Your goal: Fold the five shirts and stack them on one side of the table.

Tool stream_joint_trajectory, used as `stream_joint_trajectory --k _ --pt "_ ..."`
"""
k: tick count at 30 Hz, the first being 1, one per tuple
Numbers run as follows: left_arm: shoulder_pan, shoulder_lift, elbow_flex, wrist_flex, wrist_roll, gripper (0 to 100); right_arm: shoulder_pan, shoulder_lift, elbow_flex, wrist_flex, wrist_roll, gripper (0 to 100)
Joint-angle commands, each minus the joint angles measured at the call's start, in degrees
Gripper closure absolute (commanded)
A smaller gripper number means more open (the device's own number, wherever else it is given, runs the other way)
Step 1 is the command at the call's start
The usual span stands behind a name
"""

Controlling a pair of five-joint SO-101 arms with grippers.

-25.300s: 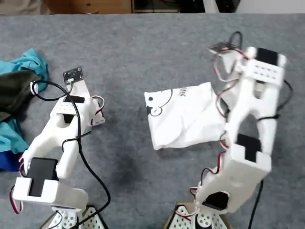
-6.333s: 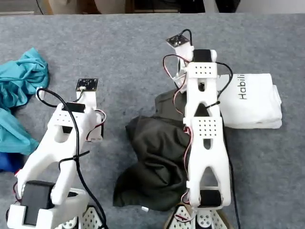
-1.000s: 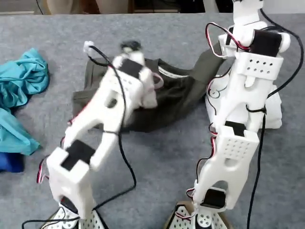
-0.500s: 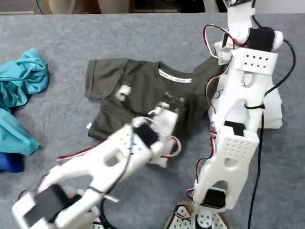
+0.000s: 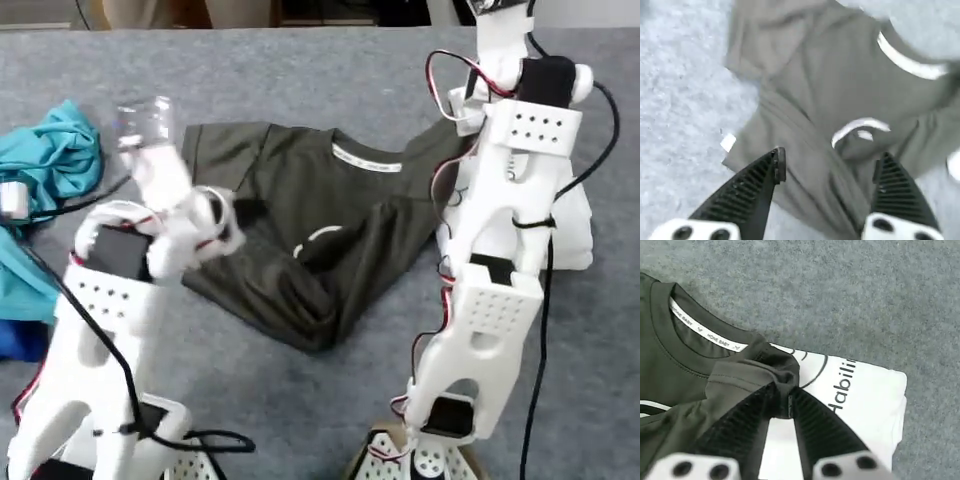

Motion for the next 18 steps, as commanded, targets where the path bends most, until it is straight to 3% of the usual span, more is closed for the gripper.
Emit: stream_joint_trajectory --k 1,4,8,13,18 --pt "-1.0 5.3 1.4 -5.9 2.8 74 -2.3 -3.2 0.1 -0.6 -1.5 99.6" --pt "-4.4 14.3 1.6 -11.7 6.9 74 -3.1 -3.2 0.1 -0.5 -1.7 99.6" --pt "-5.8 25.6 -3.7 -11.0 10.8 74 -3.2 -3.2 0.1 -0.5 -1.7 99.6" --pt "0.0 35.3 -10.7 -6.1 10.7 74 -3.0 -3.2 2.7 -0.5 -1.5 99.6" --pt "5.2 42.1 -14.5 -6.2 11.1 74 -2.6 -3.2 4.6 -0.9 -1.3 99.6"
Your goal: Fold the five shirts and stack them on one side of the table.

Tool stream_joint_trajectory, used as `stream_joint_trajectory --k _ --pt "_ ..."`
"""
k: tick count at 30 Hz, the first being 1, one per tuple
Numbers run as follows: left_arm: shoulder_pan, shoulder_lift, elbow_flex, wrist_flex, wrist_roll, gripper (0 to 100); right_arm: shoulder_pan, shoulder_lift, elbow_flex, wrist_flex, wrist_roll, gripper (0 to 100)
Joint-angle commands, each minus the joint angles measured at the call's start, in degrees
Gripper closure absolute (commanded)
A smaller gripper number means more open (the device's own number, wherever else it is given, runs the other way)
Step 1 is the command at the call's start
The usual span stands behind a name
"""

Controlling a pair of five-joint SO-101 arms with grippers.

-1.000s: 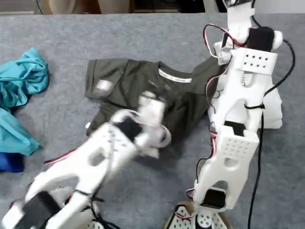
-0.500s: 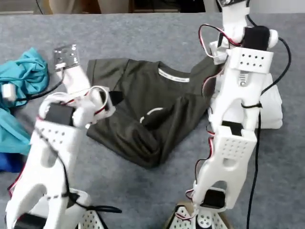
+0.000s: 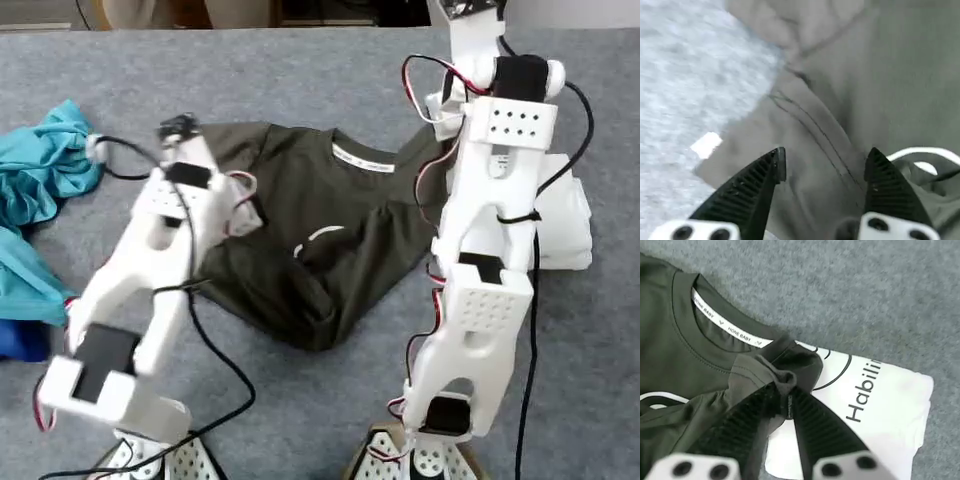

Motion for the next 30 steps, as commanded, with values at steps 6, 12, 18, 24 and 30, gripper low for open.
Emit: stream_joint_trajectory --k 6,12,18,24,30 --pt "3.7 13.0 -9.1 0.4 1.3 82 0.7 -3.3 -0.2 -0.9 0.0 99.6" --pt "1.4 22.1 -14.9 3.6 3.2 99 0.8 -3.6 -0.2 -0.8 0.0 99.6" --pt "-10.5 17.5 -21.5 9.3 5.5 98 0.8 -3.5 -0.2 -0.5 0.0 99.6" --pt "-19.5 10.2 -24.9 13.4 0.6 98 0.7 -3.3 -0.1 -0.9 0.0 99.6" --pt "-23.7 3.5 -27.3 14.7 -6.1 98 1.4 -3.3 0.2 -1.8 0.0 99.6"
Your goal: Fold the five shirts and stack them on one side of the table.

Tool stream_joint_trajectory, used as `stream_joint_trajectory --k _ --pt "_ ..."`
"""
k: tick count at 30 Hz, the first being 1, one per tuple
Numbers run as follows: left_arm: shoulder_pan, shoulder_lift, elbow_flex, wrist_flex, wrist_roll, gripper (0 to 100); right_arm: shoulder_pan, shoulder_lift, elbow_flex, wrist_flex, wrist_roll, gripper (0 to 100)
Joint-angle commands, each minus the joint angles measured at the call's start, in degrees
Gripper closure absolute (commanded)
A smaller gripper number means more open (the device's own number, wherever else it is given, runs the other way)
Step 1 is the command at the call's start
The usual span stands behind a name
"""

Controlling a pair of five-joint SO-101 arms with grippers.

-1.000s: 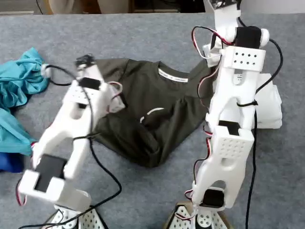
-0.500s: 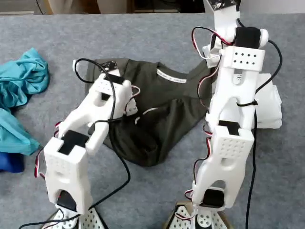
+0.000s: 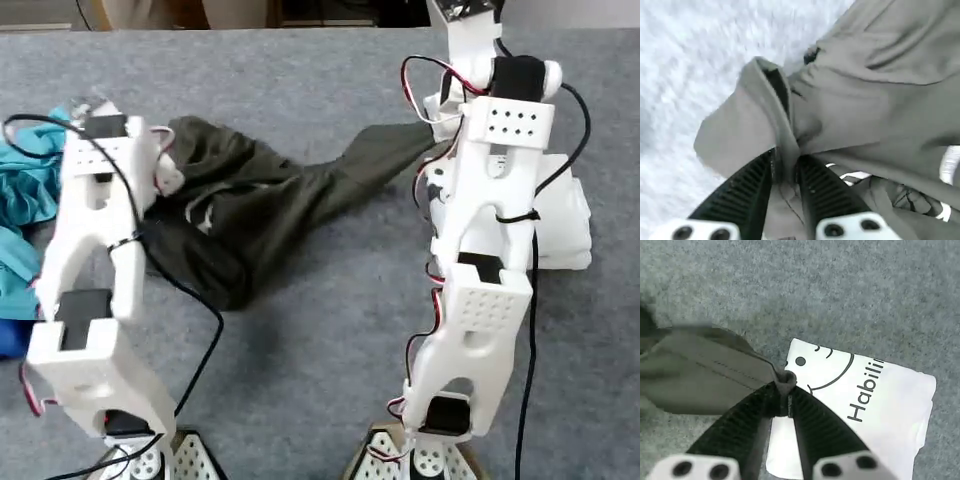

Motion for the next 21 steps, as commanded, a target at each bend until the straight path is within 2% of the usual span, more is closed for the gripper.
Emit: stream_joint_trajectory --k 1,3,6,10,14,18,21 --pt "-3.4 -5.6 -4.7 0.4 -4.2 98 1.8 -3.3 -0.1 -1.2 0.0 99.6" --pt "-5.9 -5.8 -6.9 0.0 -6.2 96 2.2 -3.3 -0.2 -1.2 0.0 99.6" --pt "-9.5 -3.1 -9.1 -1.6 -6.6 88 3.0 -3.3 -0.2 -1.1 0.0 99.6" --pt "-13.9 3.9 -12.1 -4.2 -6.6 80 3.9 -3.4 0.0 -0.8 0.0 99.6" --pt "-16.9 12.6 -18.5 -4.5 -6.6 76 4.2 -3.4 0.2 -0.6 0.0 99.6" --pt "-18.8 21.2 -28.0 -1.1 -6.6 76 4.2 -3.3 0.2 -0.1 0.6 99.6" --pt "-18.7 26.7 -36.0 5.2 -6.6 76 3.9 -3.3 0.2 0.0 1.1 99.6"
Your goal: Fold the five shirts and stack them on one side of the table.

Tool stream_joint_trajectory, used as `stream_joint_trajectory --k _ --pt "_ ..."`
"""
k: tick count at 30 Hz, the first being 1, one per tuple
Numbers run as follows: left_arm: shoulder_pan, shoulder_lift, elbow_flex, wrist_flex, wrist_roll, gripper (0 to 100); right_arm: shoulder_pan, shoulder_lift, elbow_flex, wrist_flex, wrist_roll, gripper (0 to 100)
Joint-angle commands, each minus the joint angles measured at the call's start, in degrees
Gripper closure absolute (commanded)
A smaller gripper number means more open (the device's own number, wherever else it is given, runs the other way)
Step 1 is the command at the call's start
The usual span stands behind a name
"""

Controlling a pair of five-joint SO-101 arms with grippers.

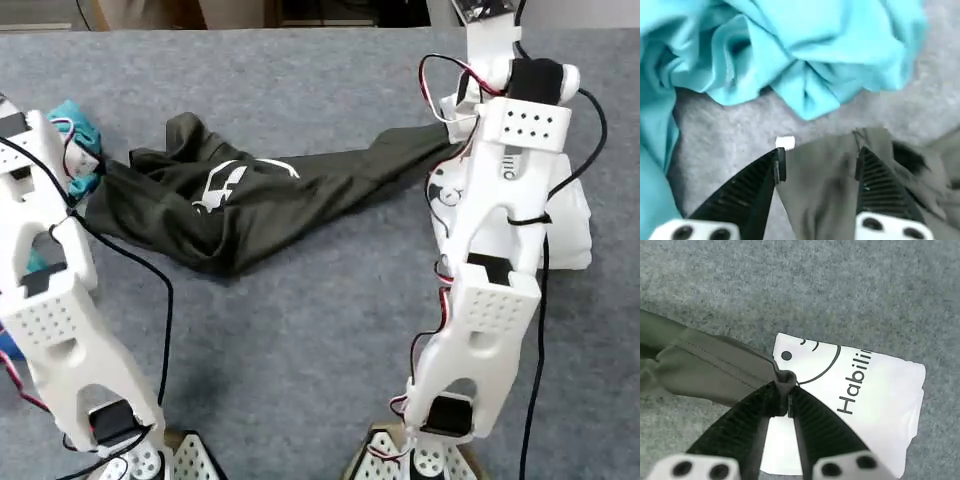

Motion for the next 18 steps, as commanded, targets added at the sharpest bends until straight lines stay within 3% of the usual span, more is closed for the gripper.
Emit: stream_joint_trajectory --k 1,4,7,11,14,18 --pt "-0.1 3.7 -12.0 7.0 -0.3 76 1.0 -3.3 -0.1 0.1 0.6 99.6" --pt "6.1 7.1 -20.0 14.9 0.2 76 0.4 -3.3 -0.1 0.1 0.6 99.6" --pt "16.9 8.2 -29.5 21.7 3.8 76 -0.5 -3.3 -0.1 0.1 0.6 99.6" --pt "27.0 9.1 -39.2 18.7 10.5 76 -1.4 -3.3 -0.1 0.1 0.5 99.6" --pt "30.7 12.4 -39.3 11.7 13.2 74 -1.4 -3.3 -0.1 0.2 0.5 99.6" --pt "35.4 19.0 -39.7 10.9 14.4 72 -1.2 -3.3 -0.1 0.2 0.6 99.6"
